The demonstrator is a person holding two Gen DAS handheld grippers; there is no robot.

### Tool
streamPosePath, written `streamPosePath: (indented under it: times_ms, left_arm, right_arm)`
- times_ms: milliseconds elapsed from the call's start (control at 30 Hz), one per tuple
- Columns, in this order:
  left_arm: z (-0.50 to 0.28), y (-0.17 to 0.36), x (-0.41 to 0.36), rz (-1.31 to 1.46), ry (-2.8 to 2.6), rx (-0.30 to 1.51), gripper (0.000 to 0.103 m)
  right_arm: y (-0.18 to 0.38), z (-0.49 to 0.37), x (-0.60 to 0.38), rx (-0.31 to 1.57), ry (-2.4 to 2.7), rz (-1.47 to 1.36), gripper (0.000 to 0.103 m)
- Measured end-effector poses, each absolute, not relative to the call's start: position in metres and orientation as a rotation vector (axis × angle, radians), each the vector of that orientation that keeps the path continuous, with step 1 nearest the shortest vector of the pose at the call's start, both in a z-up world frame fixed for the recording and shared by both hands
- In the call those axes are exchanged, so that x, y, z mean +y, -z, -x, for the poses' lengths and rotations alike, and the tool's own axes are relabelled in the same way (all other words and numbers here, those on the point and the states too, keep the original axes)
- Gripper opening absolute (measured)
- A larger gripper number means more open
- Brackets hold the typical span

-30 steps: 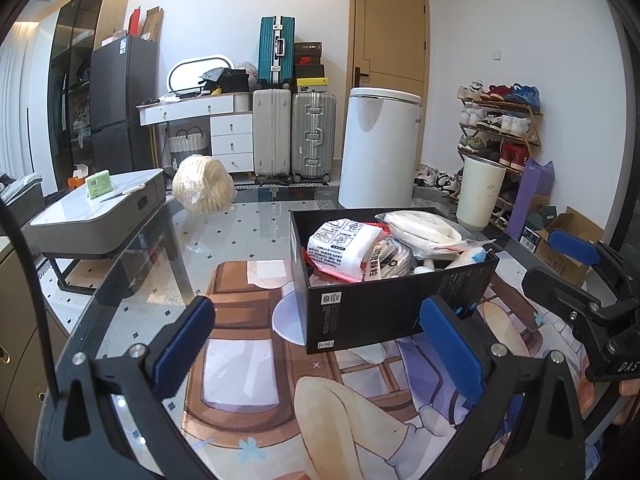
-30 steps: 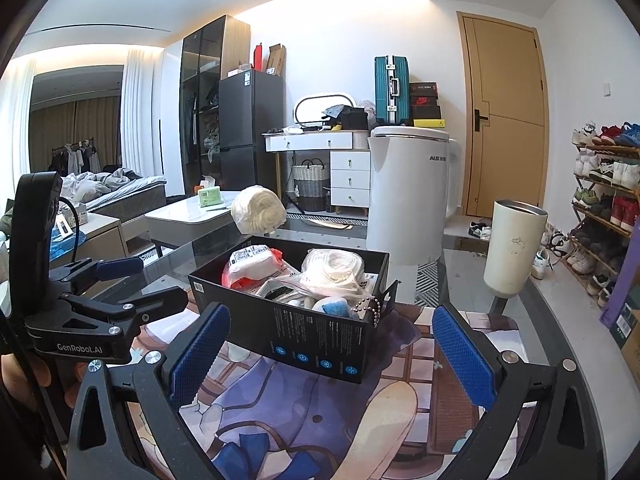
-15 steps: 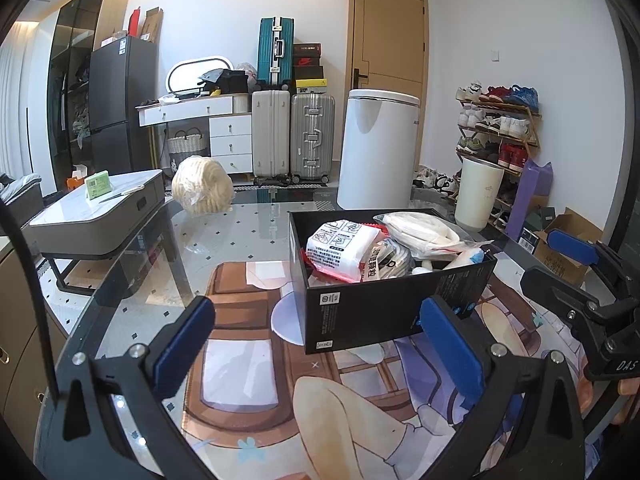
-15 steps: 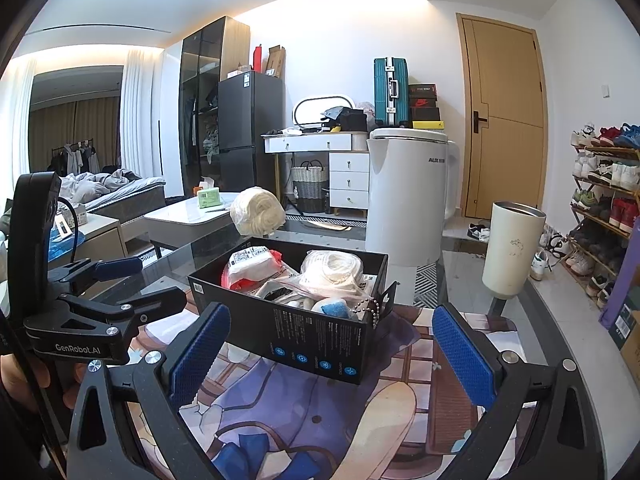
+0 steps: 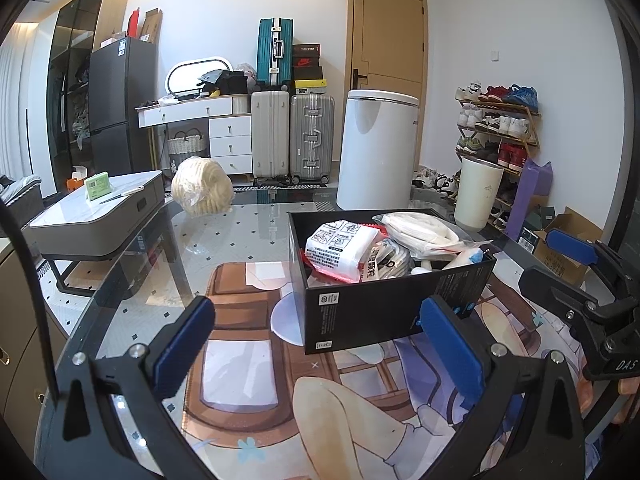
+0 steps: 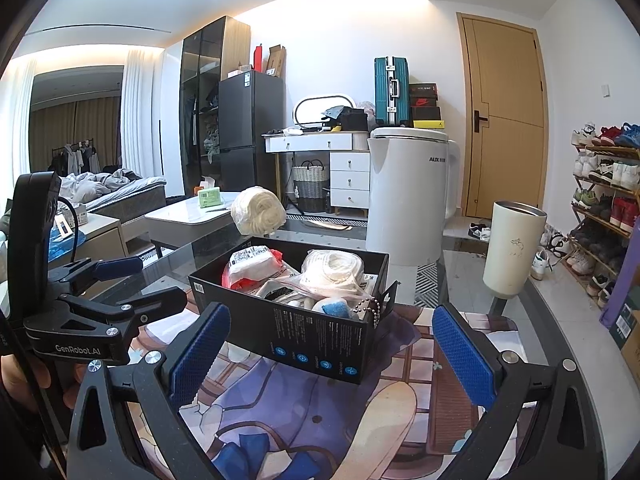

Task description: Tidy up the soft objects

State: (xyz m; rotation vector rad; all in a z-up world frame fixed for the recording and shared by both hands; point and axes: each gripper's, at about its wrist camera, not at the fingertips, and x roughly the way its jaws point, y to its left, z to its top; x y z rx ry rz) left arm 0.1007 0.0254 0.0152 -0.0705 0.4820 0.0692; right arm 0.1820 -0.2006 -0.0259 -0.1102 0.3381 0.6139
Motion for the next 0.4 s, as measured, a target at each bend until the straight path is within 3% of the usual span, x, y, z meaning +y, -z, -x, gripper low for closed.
streamPosePath:
  times_ms: [400]
  left_arm:
    - [-0.0971, -0.0185, 0.0255, 0.071, -0.077, 0.46, 0.103]
  right_arm:
    - [0.0257, -0.1819, -0.2007, 0.337, -0.614, 0.11, 0.103]
